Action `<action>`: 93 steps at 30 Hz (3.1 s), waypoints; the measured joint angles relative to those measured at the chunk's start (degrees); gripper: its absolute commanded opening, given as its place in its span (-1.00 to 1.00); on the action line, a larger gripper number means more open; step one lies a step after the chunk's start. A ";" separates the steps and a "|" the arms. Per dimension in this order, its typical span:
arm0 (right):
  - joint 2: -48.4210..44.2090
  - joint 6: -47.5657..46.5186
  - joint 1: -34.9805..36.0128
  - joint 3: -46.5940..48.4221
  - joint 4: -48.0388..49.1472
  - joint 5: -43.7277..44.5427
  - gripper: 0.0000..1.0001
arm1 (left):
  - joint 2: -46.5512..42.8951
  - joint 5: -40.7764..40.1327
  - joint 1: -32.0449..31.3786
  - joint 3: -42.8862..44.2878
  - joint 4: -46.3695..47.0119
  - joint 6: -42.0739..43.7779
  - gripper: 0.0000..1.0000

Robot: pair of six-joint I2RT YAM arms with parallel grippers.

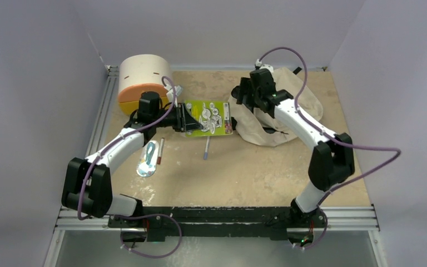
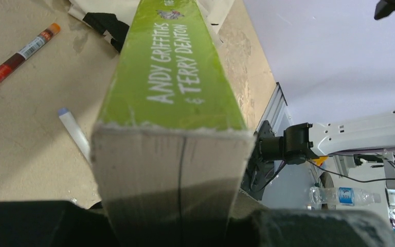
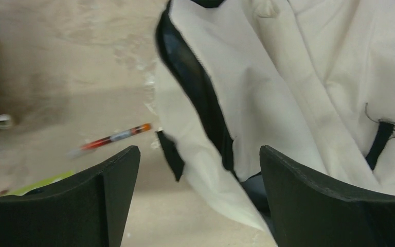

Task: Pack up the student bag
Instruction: Pick up the book from the center of the board, then place the book in the student bag.

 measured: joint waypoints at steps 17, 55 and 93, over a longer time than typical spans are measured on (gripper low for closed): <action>18.36 -5.14 -0.70 13.05 -6.34 14.56 0.47 | -2.97 -1.97 0.00 -0.02 -2.60 0.79 -1.00; 5.49 -5.20 -9.86 17.53 -9.86 1.11 -1.00 | 19.19 -19.34 -11.39 16.92 13.97 -19.93 -1.00; 3.32 -4.57 -10.36 17.29 -7.54 -8.55 -1.00 | 54.53 -12.09 -18.01 51.84 18.99 -30.34 -1.00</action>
